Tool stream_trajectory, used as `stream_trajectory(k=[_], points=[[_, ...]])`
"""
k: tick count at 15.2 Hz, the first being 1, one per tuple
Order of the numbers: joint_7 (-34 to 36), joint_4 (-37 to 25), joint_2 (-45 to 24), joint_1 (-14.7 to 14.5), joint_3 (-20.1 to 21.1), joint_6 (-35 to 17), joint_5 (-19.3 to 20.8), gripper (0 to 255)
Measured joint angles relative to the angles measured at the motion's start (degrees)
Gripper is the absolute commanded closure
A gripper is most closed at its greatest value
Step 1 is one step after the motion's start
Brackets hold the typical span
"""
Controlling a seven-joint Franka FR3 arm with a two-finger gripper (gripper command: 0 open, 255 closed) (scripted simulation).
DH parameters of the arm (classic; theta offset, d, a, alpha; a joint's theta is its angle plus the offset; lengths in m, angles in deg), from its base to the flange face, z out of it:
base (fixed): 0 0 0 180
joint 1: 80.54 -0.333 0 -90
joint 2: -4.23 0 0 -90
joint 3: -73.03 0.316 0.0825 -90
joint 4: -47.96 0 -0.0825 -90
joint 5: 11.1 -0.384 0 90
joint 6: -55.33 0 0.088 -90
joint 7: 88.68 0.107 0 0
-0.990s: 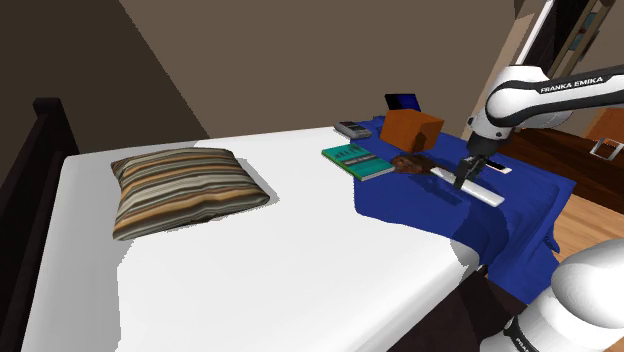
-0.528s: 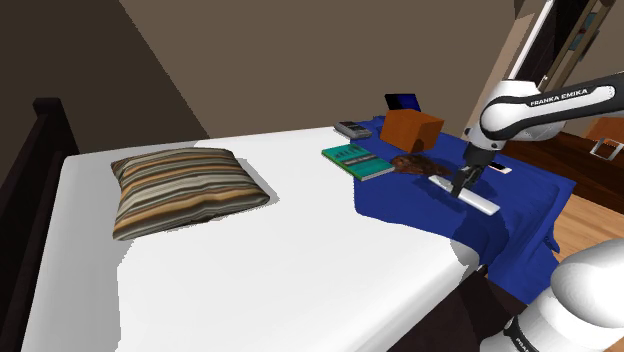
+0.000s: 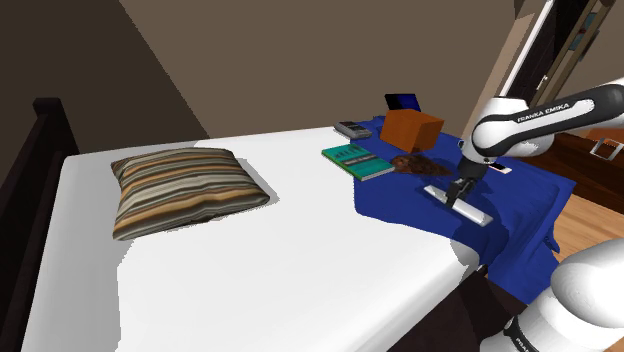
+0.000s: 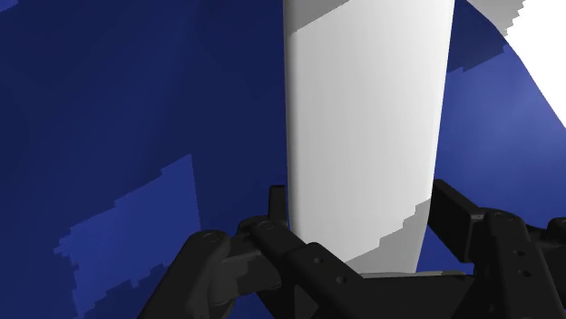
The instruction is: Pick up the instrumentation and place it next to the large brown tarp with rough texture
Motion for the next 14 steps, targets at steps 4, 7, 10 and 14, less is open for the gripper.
stream_trajectory(k=[4,7,10,14], points=[[-0.2,1.44,-1.98,-0.04,-0.5,-3.4,0.01,255],[-0.17,1.59,-2.42,-0.12,-0.53,-4.01,-0.04,255],[-0.17,1.58,-2.5,-0.14,-0.54,-4.1,-0.06,255],[-0.17,1.58,-2.51,-0.14,-0.54,-4.12,-0.06,0]])
